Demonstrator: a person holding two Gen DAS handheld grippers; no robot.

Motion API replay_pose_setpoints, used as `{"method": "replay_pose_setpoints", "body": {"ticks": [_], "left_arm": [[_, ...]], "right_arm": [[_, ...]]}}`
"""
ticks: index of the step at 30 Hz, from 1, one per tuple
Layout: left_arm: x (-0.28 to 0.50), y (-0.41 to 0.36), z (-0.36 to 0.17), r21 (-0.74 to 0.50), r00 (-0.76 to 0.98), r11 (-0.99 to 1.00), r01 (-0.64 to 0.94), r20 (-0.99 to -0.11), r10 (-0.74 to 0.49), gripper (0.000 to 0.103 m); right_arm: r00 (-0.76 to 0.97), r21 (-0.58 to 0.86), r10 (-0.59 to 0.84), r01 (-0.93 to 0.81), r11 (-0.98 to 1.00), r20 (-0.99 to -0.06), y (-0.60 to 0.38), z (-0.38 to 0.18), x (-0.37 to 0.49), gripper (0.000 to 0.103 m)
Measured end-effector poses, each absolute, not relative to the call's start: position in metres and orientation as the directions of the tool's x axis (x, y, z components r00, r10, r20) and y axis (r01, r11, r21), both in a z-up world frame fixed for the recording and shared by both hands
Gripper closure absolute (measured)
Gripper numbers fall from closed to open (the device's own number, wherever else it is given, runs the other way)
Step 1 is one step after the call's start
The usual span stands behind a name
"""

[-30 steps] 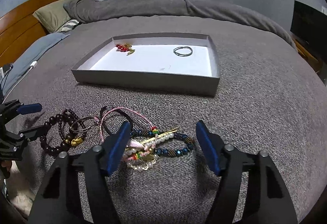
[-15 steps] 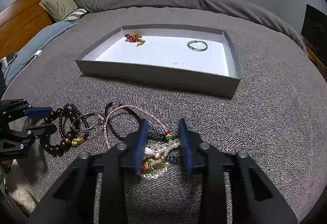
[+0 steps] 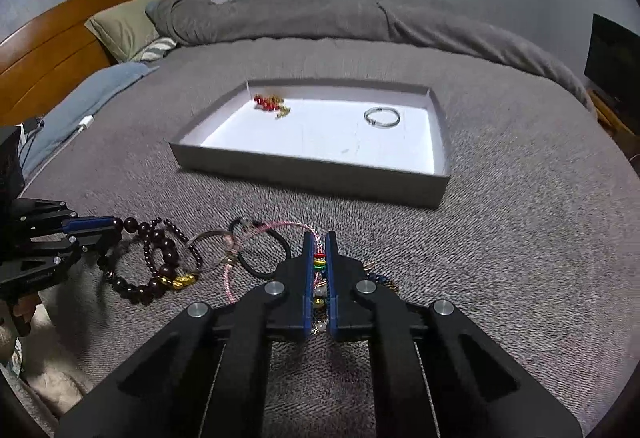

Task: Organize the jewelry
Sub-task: 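Grasp the pink cord bracelet with the right tool while the left tool grasps the dark bead bracelet, then lower the dark bead bracelet and pink cord bracelet into the tray with both tools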

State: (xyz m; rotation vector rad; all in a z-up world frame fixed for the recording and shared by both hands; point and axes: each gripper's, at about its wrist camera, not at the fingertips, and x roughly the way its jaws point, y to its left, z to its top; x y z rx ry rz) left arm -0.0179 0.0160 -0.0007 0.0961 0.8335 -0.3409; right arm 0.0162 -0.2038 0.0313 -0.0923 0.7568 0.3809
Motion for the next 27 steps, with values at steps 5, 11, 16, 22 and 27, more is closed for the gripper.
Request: {"method": "replay_pose_setpoints", "body": {"ticks": [5, 11, 16, 22, 27], "left_arm": [[-0.025, 0.023, 0.028, -0.029, 0.672, 0.944, 0.327, -0.695, -0.254, 0.088], [-0.033, 0.033, 0.055, -0.023, 0.723, 0.951, 0.309, -0.644, -0.251, 0.088], [-0.034, 0.037, 0.069, -0.005, 0.747, 0.953, 0.302, -0.620, -0.240, 0.088], [-0.025, 0.035, 0.083, -0.040, 0.738, 0.942, 0.333, -0.611, -0.287, 0.088], [-0.002, 0.026, 0.094, -0.027, 0.735, 0.935, 0.353, -0.611, -0.294, 0.088]], "right_arm": [[0.695, 0.054, 0.309, -0.363, 0.930, -0.649, -0.208, 0.051, 0.007, 0.098], [0.735, 0.055, 0.312, -0.351, 0.935, -0.602, -0.216, 0.076, -0.001, 0.098], [0.758, 0.050, 0.313, -0.349, 0.936, -0.572, -0.218, 0.092, -0.006, 0.098], [0.772, 0.034, 0.300, -0.340, 0.940, -0.560, -0.223, 0.102, -0.003, 0.098], [0.786, 0.039, 0.270, -0.299, 0.953, -0.556, -0.231, 0.101, 0.013, 0.098]]}}
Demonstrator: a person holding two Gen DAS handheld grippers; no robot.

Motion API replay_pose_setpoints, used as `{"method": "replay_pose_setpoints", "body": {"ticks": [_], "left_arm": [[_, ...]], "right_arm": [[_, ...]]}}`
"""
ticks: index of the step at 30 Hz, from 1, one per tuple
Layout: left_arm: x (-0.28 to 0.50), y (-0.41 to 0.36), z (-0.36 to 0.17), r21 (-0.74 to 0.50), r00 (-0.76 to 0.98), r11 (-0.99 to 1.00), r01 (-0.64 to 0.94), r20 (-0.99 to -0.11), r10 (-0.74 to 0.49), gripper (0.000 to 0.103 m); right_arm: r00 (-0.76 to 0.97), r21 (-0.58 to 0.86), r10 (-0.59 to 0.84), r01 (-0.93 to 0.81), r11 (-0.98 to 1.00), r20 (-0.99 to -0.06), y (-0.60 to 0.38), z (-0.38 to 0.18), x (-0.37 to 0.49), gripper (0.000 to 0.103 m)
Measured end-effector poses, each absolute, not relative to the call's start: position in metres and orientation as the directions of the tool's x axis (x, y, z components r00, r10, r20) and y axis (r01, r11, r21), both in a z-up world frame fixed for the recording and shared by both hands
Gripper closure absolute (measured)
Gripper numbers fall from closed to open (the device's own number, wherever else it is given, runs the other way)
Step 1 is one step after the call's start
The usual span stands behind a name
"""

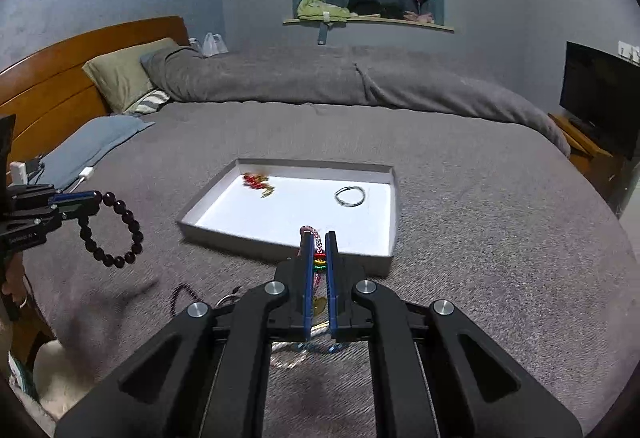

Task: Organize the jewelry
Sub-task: 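Lower the dark bead bracelet and pink cord bracelet into the tray with both tools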

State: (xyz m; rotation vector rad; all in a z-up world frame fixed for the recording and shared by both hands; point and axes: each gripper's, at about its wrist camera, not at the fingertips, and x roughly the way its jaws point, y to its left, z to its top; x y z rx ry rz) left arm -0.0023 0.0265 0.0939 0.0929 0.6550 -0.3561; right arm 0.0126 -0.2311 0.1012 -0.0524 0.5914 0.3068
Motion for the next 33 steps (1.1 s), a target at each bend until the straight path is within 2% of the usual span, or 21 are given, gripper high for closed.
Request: {"method": "replay_pose_setpoints", "body": {"ticks": [6, 12, 18, 23, 27, 33], "left_arm": [[0.040, 0.019, 0.115, -0.007, 0.759, 0.936, 0.352, -0.583, -0.290, 0.088], [0.084, 0.006, 0.113, 0.015, 0.771, 0.945, 0.326, -0.583, -0.257, 0.088], [0.121, -0.008, 0.082, -0.075, 0.724, 0.936, 0.344, -0.613, -0.315, 0.088], [0.146, -0.002, 0.041, -0.134, 0.670, 0.943, 0.304, -0.674, -0.312, 0.088], [0.150, 0.009, 0.018, -0.109, 0.657, 0.960, 0.258, -0.708, -0.257, 0.088], [0.157, 0.026, 0.000, -0.129, 0.630, 0.969, 0.213, -0.739, -0.237, 0.088]], "right_arm": [[0.806, 0.049, 0.233, -0.247, 0.968, -0.544, -0.241, 0.103, 0.047, 0.098], [0.801, 0.102, 0.245, -0.227, 0.969, -0.546, -0.244, 0.095, 0.085, 0.098], [0.779, 0.120, 0.242, -0.212, 0.970, -0.579, -0.234, 0.068, 0.119, 0.098], [0.752, 0.106, 0.222, -0.200, 0.974, -0.621, -0.226, 0.045, 0.135, 0.098], [0.738, 0.080, 0.196, -0.190, 0.979, -0.645, -0.225, 0.032, 0.140, 0.098], [0.703, 0.076, 0.184, -0.182, 0.980, -0.687, -0.224, 0.013, 0.150, 0.098]]}}
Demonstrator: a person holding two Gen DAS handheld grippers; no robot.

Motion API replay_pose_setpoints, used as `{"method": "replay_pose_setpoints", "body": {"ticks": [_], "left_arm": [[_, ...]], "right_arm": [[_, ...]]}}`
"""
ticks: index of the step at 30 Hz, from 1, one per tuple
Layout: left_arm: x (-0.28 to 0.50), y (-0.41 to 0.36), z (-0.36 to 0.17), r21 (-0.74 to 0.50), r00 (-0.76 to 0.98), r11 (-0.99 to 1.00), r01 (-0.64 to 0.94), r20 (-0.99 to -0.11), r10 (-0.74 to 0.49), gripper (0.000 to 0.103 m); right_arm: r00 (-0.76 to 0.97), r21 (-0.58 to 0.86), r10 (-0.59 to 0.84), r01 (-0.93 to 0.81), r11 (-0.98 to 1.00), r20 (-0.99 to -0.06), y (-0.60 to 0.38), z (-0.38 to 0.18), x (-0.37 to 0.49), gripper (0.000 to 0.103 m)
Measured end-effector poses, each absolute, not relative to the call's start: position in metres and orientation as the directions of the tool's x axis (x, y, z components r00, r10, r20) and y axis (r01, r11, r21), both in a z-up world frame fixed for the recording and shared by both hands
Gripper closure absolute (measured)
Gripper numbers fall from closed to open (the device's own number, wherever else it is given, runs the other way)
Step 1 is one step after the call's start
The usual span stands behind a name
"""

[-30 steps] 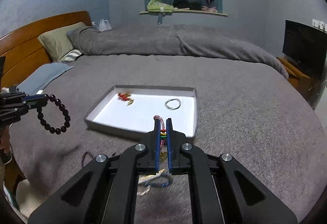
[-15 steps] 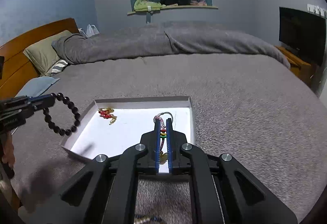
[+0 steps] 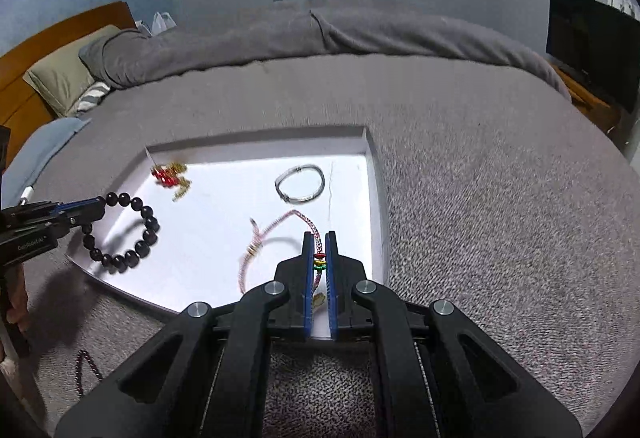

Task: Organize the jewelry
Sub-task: 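Lower the dark bead bracelet and pink cord bracelet into the tray with both tools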

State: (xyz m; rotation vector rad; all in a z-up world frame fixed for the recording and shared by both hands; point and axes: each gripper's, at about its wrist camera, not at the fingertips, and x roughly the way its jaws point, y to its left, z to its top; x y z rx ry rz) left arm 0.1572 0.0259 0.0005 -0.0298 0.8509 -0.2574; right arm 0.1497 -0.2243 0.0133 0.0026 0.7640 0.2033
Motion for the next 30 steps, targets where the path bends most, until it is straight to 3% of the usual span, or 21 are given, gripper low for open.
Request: {"method": "replay_pose_setpoints", "body": {"ticks": [16, 18, 21, 22, 27, 30], "left_arm": [[0.166, 0.008, -0.022, -0.043, 0.599, 0.972, 0.230, -0.781, -0.177, 0.088], [0.166, 0.009, -0.022, -0.041, 0.599, 0.972, 0.231, -0.781, -0.176, 0.088], [0.166, 0.010, -0.021, -0.039, 0.599, 0.973, 0.229, -0.782, -0.172, 0.087], [0.166, 0.010, -0.021, -0.037, 0.600, 0.973, 0.229, -0.781, -0.171, 0.085], [0.160, 0.009, -0.013, -0.019, 0.616, 0.974, 0.226, -0.772, -0.158, 0.067], [0.154, 0.010, -0.004, -0.017, 0.633, 0.974, 0.225, -0.758, -0.159, 0.055]], "right_arm": [[0.668, 0.072, 0.187, -0.197, 0.978, -0.720, -0.219, -0.001, 0.149, 0.097], [0.666, 0.083, 0.195, -0.196, 0.977, -0.720, -0.219, 0.000, 0.149, 0.095], [0.668, 0.083, 0.193, -0.193, 0.978, -0.719, -0.219, 0.001, 0.148, 0.082], [0.668, 0.085, 0.195, -0.194, 0.977, -0.718, -0.219, 0.002, 0.147, 0.076], [0.677, 0.100, 0.204, -0.190, 0.977, -0.707, -0.220, 0.010, 0.142, 0.074], [0.688, 0.109, 0.212, -0.191, 0.976, -0.694, -0.221, 0.019, 0.136, 0.064]]}}
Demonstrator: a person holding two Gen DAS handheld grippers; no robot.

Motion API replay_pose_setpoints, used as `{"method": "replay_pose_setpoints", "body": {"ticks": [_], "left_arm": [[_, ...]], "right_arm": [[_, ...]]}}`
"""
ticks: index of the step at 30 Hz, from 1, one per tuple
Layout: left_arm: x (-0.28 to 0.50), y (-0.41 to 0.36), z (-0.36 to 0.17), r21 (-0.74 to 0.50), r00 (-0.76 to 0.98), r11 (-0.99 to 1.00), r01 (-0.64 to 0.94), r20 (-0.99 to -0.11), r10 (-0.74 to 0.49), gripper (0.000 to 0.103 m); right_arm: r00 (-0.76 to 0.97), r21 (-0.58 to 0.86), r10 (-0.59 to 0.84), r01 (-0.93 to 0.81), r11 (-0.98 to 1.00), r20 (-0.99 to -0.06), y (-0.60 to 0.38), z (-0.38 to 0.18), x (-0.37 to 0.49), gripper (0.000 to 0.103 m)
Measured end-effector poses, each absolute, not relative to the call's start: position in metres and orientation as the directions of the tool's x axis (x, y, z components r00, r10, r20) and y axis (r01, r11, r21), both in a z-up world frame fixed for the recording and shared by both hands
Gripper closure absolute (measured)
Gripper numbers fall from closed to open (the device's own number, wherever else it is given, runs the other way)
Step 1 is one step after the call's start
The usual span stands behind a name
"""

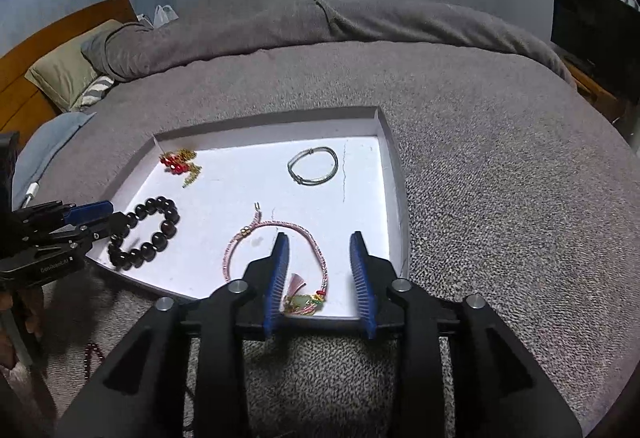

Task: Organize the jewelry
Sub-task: 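Lower the dark bead bracelet and pink cord bracelet into the tray with both tools, then open both tools and pull back from the tray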

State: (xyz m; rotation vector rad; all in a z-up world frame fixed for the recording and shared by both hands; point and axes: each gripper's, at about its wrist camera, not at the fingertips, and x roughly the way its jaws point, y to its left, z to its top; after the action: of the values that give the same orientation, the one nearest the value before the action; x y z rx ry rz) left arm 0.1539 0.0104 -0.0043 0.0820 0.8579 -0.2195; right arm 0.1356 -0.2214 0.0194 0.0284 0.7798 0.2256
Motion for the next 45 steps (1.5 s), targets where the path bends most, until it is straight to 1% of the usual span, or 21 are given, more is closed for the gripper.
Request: {"method": "replay_pose_setpoints", "body": {"ticks": [1, 2, 6, 10, 16, 23, 26, 30, 37, 41, 45], "left_arm": [[0.151, 0.010, 0.000, -0.014, 0.640, 0.974, 0.225, -0.752, -0.159, 0.054], [0.149, 0.010, 0.004, -0.013, 0.645, 0.974, 0.225, -0.747, -0.159, 0.053], [0.137, 0.008, 0.017, -0.004, 0.668, 0.976, 0.220, -0.728, -0.154, 0.041], [0.121, 0.006, 0.029, 0.020, 0.693, 0.975, 0.221, -0.706, -0.143, 0.033], [0.100, 0.005, 0.040, 0.034, 0.715, 0.975, 0.220, -0.686, -0.137, 0.025], [0.078, 0.010, 0.049, 0.033, 0.733, 0.977, 0.209, -0.667, -0.134, 0.018], [0.069, 0.011, 0.052, 0.050, 0.746, 0.980, 0.194, -0.656, -0.114, 0.014], [0.058, 0.015, 0.058, 0.054, 0.761, 0.982, 0.181, -0.640, -0.105, 0.011], [0.039, 0.021, 0.061, 0.060, 0.765, 0.979, 0.193, -0.634, -0.112, 0.010], [0.025, 0.022, 0.052, 0.068, 0.750, 0.975, 0.212, -0.650, -0.118, 0.010], [0.015, 0.019, 0.035, 0.064, 0.723, 0.970, 0.232, -0.679, -0.128, 0.010]], "right_arm": [[0.694, 0.113, 0.216, -0.191, 0.975, -0.687, -0.222, 0.023, 0.132, 0.058], [0.698, 0.116, 0.218, -0.190, 0.975, -0.682, -0.224, 0.026, 0.129, 0.055], [0.716, 0.129, 0.223, -0.184, 0.974, -0.662, -0.227, 0.040, 0.116, 0.050], [0.735, 0.151, 0.228, -0.171, 0.974, -0.639, -0.234, 0.051, 0.101, 0.037], [0.739, 0.183, 0.233, -0.151, 0.972, -0.632, -0.244, 0.058, 0.085, 0.026], [0.761, 0.167, 0.218, -0.146, 0.975, -0.611, -0.246, 0.072, 0.063, 0.012], [0.767, 0.165, 0.217, -0.146, 0.975, -0.604, -0.245, 0.076, 0.057, 0.006], [0.769, 0.156, 0.210, -0.145, 0.977, -0.603, -0.244, 0.077, 0.050, 0.005], [0.781, 0.128, 0.174, -0.121, 0.984, -0.600, -0.249, 0.078, 0.033, 0.005], [0.791, 0.114, 0.165, -0.121, 0.986, -0.589, -0.254, 0.076, 0.022, 0.005], [0.787, 0.104, 0.158, -0.119, 0.987, -0.596, -0.258, 0.068, 0.014, 0.005]]}}
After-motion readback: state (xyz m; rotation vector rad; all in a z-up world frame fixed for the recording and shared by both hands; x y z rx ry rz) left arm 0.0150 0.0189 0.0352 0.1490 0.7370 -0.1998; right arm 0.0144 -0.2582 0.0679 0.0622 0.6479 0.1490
